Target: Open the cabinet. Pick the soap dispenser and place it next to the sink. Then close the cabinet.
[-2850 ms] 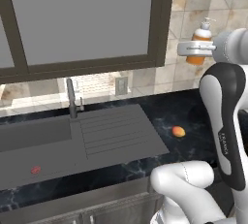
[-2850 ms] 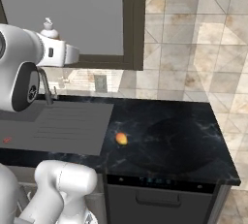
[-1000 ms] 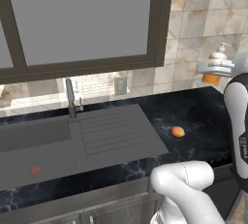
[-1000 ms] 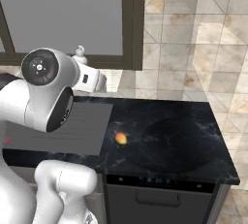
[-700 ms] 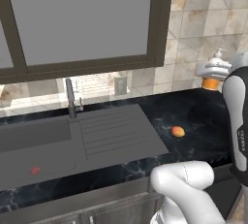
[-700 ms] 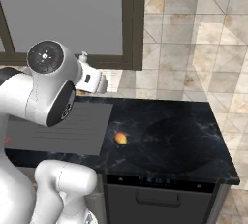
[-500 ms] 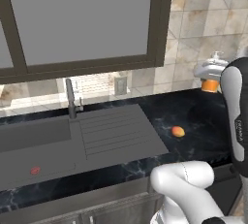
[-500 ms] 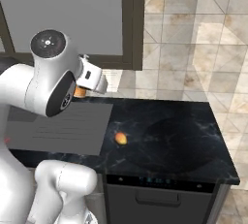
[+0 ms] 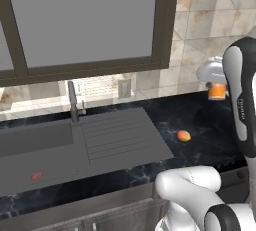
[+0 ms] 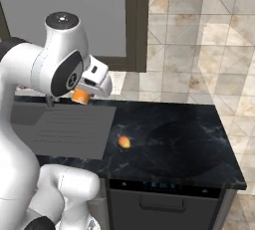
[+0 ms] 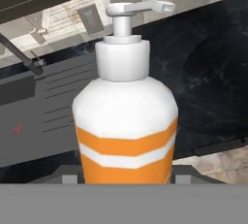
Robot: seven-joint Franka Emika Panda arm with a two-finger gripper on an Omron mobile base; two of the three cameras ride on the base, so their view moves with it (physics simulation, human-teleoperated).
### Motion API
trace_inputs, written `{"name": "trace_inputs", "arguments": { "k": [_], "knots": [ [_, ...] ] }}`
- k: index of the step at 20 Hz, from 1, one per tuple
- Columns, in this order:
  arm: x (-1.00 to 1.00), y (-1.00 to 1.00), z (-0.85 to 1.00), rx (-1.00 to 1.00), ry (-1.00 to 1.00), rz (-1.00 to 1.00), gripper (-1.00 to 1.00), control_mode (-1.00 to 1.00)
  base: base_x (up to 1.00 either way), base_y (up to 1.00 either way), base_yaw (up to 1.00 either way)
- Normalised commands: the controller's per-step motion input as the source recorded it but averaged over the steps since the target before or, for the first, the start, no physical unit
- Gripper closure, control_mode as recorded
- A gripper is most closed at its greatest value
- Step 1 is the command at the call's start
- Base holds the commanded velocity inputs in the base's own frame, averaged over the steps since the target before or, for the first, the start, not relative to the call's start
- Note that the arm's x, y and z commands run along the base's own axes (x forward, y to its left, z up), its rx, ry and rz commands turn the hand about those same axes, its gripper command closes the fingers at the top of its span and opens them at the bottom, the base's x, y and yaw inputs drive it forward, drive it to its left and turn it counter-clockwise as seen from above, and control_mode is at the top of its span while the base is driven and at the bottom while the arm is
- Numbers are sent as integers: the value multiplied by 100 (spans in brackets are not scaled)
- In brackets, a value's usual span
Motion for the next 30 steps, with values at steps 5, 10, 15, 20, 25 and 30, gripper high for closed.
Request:
{"name": "trace_inputs", "arguments": {
  "k": [5,10,15,20,25,30],
  "knots": [
    [7,0,-41,0,-1,0,100,-100,0,0,0],
    [10,0,-55,0,-4,0,100,-100,0,0,0],
    [-5,0,-21,0,-1,0,100,-100,0,0,0],
    [-4,0,-28,0,-7,0,100,-100,0,0,0],
    [6,0,-3,0,-6,0,100,-100,0,0,0],
    [0,0,-12,0,-4,1,100,-100,0,0,0]
  ]
}}
